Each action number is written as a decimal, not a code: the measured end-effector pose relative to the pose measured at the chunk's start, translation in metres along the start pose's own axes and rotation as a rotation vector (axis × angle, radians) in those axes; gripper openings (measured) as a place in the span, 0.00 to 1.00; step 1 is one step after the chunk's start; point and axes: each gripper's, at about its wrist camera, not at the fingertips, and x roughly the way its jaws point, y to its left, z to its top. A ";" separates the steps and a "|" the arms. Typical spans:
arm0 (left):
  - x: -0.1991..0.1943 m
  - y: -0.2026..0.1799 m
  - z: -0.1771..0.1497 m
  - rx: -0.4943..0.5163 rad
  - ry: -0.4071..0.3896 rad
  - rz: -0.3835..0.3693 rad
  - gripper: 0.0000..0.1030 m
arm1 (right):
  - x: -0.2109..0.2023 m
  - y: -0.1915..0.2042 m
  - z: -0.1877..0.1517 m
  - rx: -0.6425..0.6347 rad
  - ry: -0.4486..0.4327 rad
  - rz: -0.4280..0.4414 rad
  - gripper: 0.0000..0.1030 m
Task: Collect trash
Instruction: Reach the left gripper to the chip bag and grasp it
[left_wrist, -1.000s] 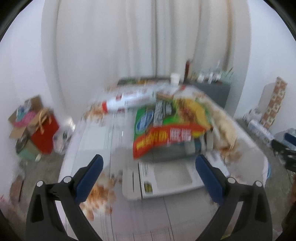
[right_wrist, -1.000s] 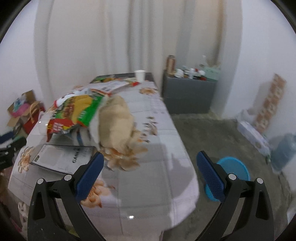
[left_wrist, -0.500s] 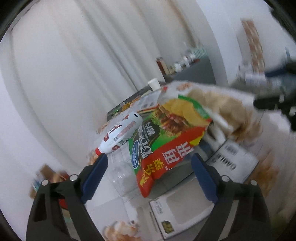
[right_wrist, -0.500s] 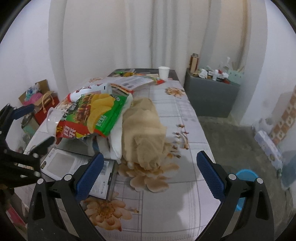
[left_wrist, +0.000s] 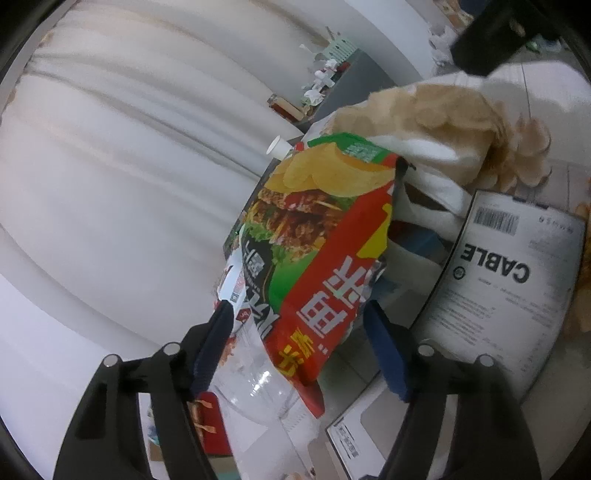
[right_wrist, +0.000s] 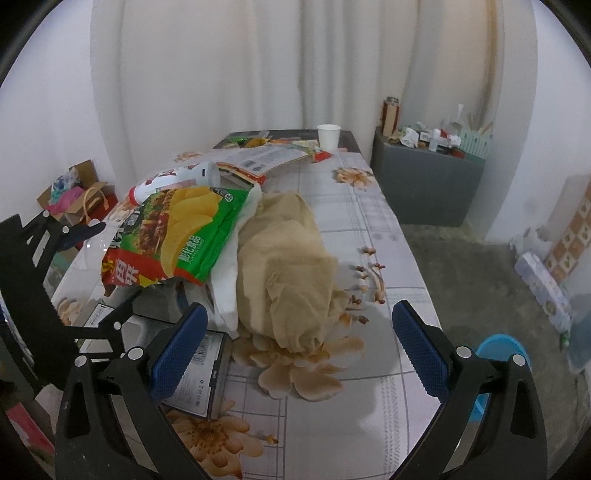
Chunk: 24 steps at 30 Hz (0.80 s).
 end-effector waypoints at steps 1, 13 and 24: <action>0.003 -0.002 0.000 0.014 0.000 0.007 0.62 | 0.000 0.000 0.000 0.001 0.001 0.001 0.93; 0.004 -0.012 0.007 0.094 -0.049 0.088 0.05 | -0.004 -0.004 -0.001 0.017 -0.007 0.006 0.93; -0.014 0.015 0.010 -0.047 -0.140 0.218 0.00 | -0.022 0.015 -0.003 -0.158 -0.084 0.143 0.93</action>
